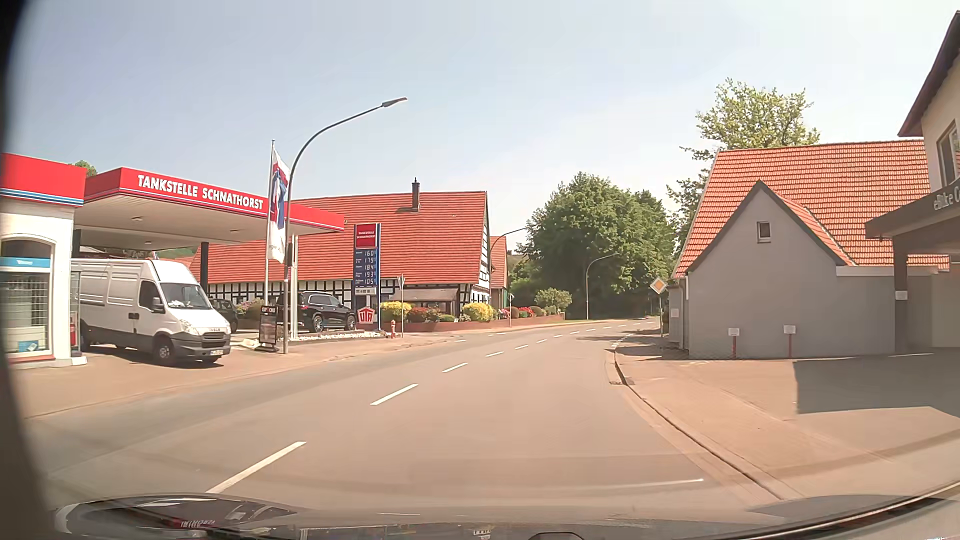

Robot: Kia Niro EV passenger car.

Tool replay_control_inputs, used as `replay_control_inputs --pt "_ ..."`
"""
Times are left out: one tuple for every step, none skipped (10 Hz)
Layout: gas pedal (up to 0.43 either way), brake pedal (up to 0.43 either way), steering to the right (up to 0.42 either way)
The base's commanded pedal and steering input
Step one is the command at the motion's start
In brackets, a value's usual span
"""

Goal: Follow the waypoints while adhering to traffic rules and regulations

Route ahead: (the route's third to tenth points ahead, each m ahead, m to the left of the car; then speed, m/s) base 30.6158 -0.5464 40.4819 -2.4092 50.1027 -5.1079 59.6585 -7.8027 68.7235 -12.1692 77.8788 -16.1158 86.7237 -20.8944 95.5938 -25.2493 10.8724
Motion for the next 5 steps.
replay_control_inputs --pt "0.339 0.0 0.008" --pt "0.339 0.0 0.013" --pt "0.339 0.0 0.017" --pt "0.339 0.0 0.023" --pt "0.339 0.0 0.029"
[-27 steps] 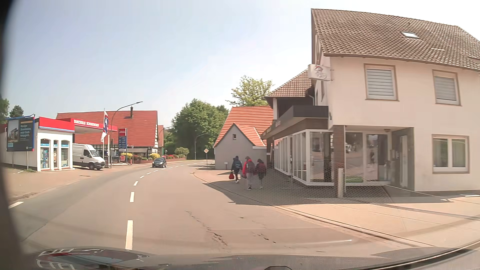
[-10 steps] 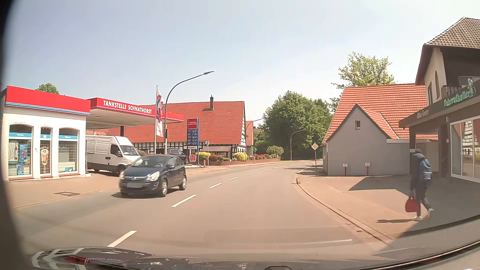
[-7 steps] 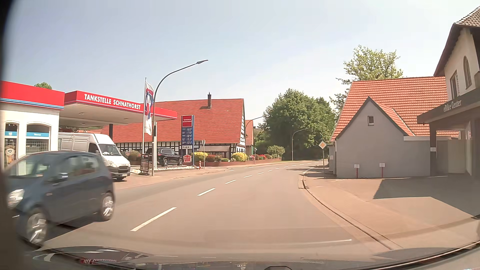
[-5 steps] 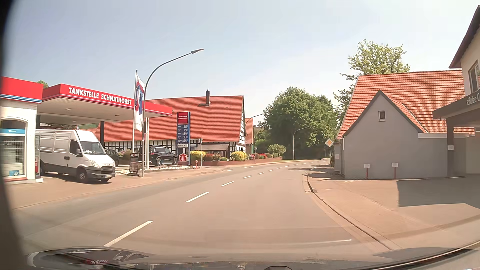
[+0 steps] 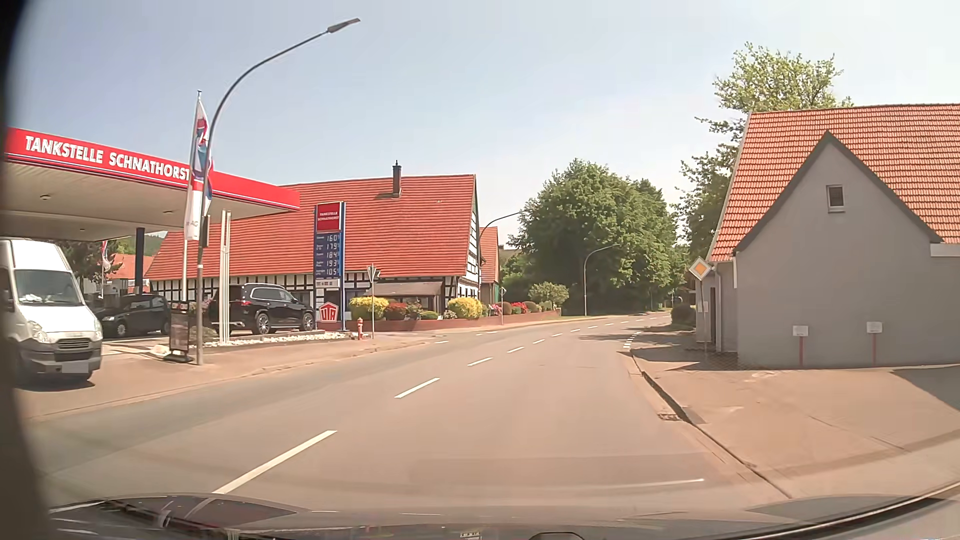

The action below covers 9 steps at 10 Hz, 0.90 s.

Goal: Follow the waypoints while adhering to traffic rules and regulations

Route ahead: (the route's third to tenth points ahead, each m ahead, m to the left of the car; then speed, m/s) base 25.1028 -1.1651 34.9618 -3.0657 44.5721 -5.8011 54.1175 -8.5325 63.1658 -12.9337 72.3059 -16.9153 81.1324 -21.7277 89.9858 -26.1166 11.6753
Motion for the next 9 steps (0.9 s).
replay_control_inputs --pt "0.339 0.0 0.033" --pt "0.339 0.0 0.037" --pt "0.331 0.0 0.04" --pt "0.331 0.0 0.041" --pt "0.319 0.0 0.042" --pt "0.287 0.0 0.043" --pt "0.28 0.0 0.043" --pt "0.28 0.0 0.043" --pt "0.28 0.0 0.043"
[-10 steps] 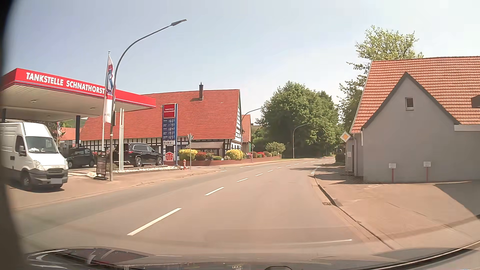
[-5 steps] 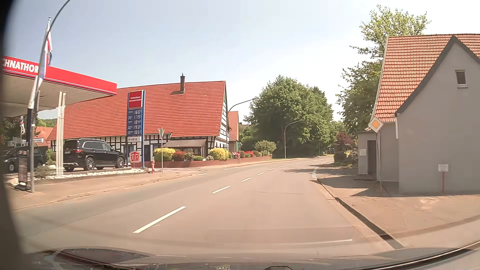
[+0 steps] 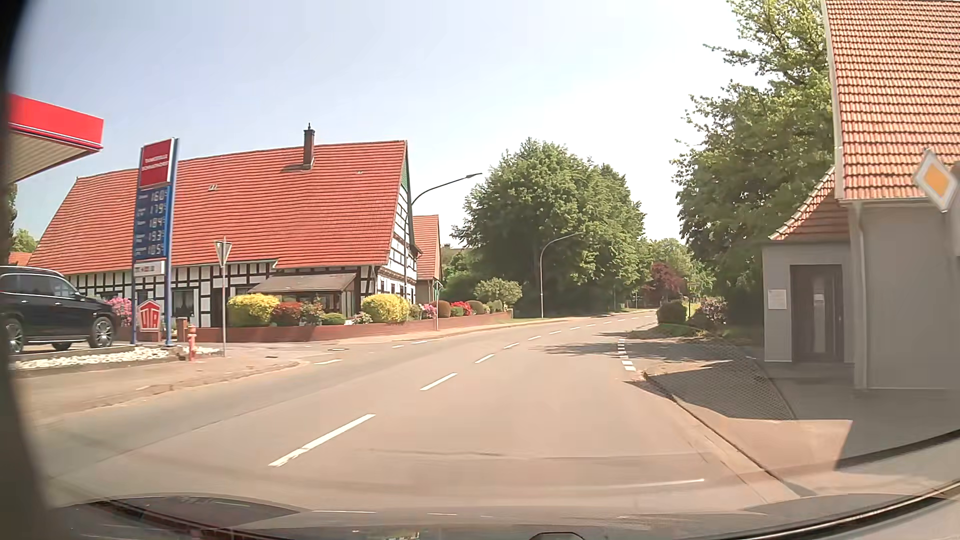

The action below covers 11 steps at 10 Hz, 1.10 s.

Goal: Follow the waypoints while adhering to traffic rules and regulations

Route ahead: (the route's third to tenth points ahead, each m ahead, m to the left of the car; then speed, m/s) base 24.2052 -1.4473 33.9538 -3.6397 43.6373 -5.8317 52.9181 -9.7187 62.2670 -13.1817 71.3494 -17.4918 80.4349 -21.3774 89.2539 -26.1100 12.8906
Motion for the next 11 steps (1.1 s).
replay_control_inputs --pt "0.268 0.0 0.042" --pt "0.268 0.0 0.041" --pt "0.26 0.0 0.041" --pt "0.248 0.0 0.04" --pt "0.248 0.0 0.04" --pt "0.248 0.0 0.038" --pt "0.248 0.0 0.036" --pt "0.248 0.0 0.035" --pt "0.248 0.0 0.032" --pt "0.228 0.0 0.03" --pt "0.209 0.0 0.028"
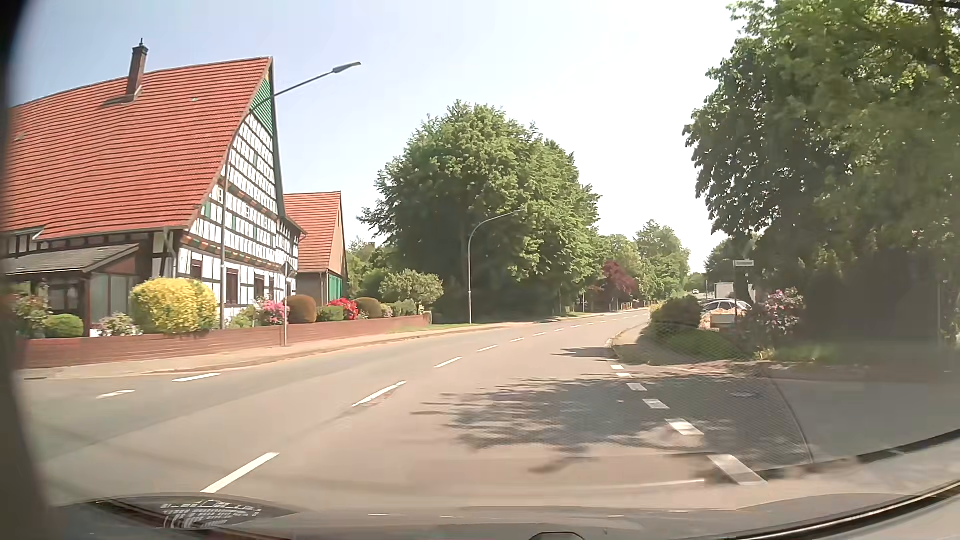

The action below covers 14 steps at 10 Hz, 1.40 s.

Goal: Follow the waypoints while adhering to traffic rules and regulations

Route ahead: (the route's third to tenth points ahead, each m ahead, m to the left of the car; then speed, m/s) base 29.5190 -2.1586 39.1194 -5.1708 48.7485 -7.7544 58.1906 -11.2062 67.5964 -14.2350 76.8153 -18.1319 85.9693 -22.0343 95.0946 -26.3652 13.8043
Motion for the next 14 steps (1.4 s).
replay_control_inputs --pt "0.189 0.0 0.028" --pt "0.177 0.0 0.028" --pt "0.177 0.0 0.028" --pt "0.177 0.0 0.028" --pt "0.169 0.0 0.028" --pt "0.157 0.0 0.028" --pt "0.15 0.0 0.028" --pt "0.118 0.0 0.028" --pt "0.118 0.0 0.028" --pt "0.118 0.0 0.029" --pt "0.118 0.0 0.031" --pt "0.118 0.0 0.035" --pt "0.118 0.0 0.037" --pt "0.13 0.0 0.037"
